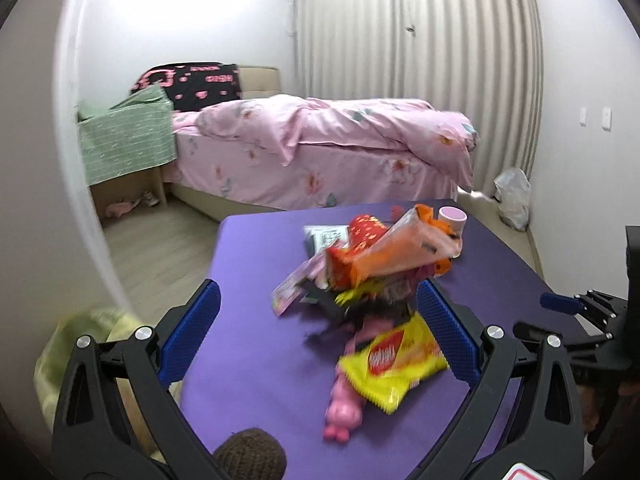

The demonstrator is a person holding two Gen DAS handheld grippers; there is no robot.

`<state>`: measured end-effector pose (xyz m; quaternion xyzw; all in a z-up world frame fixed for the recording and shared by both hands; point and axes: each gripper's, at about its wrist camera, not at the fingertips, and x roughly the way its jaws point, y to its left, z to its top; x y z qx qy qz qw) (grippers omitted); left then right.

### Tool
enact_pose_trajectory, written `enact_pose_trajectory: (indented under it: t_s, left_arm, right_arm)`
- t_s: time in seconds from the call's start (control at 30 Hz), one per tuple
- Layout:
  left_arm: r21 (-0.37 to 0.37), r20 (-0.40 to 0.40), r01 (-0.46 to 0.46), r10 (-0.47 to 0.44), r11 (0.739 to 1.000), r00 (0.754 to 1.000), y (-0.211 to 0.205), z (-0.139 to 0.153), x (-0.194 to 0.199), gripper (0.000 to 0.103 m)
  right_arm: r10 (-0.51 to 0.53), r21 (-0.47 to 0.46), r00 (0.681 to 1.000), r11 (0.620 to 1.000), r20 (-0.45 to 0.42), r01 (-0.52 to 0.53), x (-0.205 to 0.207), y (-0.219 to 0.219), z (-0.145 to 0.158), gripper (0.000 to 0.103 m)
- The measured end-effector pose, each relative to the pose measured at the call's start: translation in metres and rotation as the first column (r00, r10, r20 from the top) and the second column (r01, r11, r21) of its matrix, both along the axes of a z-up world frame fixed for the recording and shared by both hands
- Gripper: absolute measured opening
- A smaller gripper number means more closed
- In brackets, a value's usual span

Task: Collect trash
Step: 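Move the left tool toward the pink candy stick and close on it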

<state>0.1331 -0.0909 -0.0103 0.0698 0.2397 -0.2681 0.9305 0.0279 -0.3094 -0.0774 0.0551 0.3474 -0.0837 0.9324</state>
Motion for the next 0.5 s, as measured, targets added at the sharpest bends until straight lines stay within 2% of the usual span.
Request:
enact_pose_trajectory:
  t_s: [0.13, 0.27, 0.4, 0.5]
  left_arm:
    - [0.028, -0.066, 0.065, -0.063, 0.998, 0.996, -0.014, -0.005, 0.023, 0.094]
    - [0.031, -0.115, 0.043, -0.039, 0.999, 0.993, -0.002, -0.015, 0.037, 0.094]
    - [-0.017, -0.188, -0.012, 0.009, 1.000, 0.982, 0.023, -0.029, 0.043, 0.093]
    - [-0.018, -0.197, -0.038, 0.034, 0.999, 0.980, 0.034, -0.036, 0.041, 0.092]
  right_arm:
    - [-0.010, 0.016, 1.000, 1.000, -0.007, 0.010, 0.003, -0.007, 0.000, 0.065]
    - [0.024, -0.016, 0.999, 1.000, 0.030, -0.024, 0.018, -0.003, 0.025, 0.065]
    - [0.086, -0.034, 0.989, 0.996, 0.121, -0.082, 0.059, 0.007, 0.071, 0.065]
    - [0.119, -0.030, 0.985, 0.993, 0.125, -0.116, 0.108, 0.017, 0.088, 0.065]
